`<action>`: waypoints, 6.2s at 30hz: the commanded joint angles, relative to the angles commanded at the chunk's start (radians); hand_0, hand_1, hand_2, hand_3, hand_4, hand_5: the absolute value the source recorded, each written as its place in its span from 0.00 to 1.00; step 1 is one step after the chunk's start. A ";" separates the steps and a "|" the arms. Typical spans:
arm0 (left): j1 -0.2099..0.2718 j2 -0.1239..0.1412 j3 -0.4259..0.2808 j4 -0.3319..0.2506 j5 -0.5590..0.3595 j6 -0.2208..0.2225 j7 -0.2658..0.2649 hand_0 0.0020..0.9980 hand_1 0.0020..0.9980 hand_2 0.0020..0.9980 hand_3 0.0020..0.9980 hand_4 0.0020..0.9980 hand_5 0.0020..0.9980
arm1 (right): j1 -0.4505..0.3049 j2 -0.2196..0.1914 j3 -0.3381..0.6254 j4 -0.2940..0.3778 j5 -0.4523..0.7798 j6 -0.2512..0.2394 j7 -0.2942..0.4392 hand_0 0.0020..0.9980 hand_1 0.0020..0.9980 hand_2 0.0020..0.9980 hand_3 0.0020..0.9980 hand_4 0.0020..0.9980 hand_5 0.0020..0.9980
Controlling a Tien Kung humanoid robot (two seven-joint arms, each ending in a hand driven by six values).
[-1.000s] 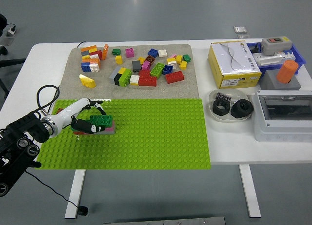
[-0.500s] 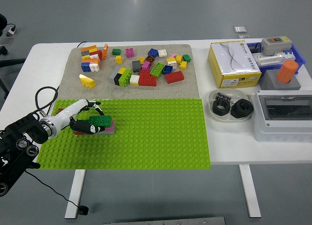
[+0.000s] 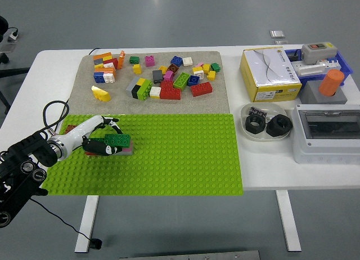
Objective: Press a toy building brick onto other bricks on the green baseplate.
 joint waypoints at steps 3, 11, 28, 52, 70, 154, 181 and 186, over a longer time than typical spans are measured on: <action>-0.001 0.000 0.000 0.001 0.001 0.002 -0.001 0.96 0.97 0.94 0.52 0.58 0.00 | 0.000 0.000 -0.001 0.000 0.001 0.000 0.001 0.69 0.66 0.63 0.87 0.65 1.00; -0.002 0.000 -0.002 0.003 0.003 0.005 -0.004 0.96 0.96 0.94 0.53 0.55 0.00 | 0.000 0.000 0.001 0.000 -0.001 0.002 0.000 0.69 0.66 0.63 0.87 0.64 1.00; 0.000 0.002 -0.005 0.006 0.008 -0.001 -0.005 0.96 0.96 0.94 0.54 0.56 0.00 | 0.002 0.000 0.002 0.000 -0.002 0.004 -0.003 0.69 0.66 0.63 0.87 0.64 1.00; 0.002 0.002 -0.005 0.010 0.011 -0.007 -0.007 0.96 0.97 0.95 0.59 0.59 0.00 | -0.001 0.000 0.001 0.000 -0.002 0.004 -0.003 0.69 0.66 0.63 0.87 0.63 1.00; 0.002 0.012 -0.007 0.000 0.019 -0.028 0.003 0.96 0.97 0.96 0.61 0.64 0.00 | -0.001 0.000 0.006 0.000 -0.005 0.005 -0.005 0.69 0.66 0.63 0.87 0.63 1.00; 0.124 0.121 -0.015 -0.302 0.359 0.096 -0.005 1.00 0.99 0.97 0.62 1.00 0.48 | -0.006 0.004 0.029 0.000 -0.022 0.004 -0.006 0.69 0.66 0.63 0.87 0.63 1.00; 0.129 0.091 -0.012 -0.245 0.328 0.081 0.005 1.00 0.98 0.96 0.62 1.00 0.47 | -0.003 0.003 0.023 0.000 -0.016 0.004 -0.002 0.69 0.66 0.63 0.87 0.63 1.00; 0.128 0.086 -0.014 -0.239 0.326 0.079 0.006 1.00 0.98 0.97 0.62 1.00 0.47 | -0.002 0.003 0.024 0.000 -0.017 0.005 -0.002 0.69 0.66 0.63 0.87 0.64 1.00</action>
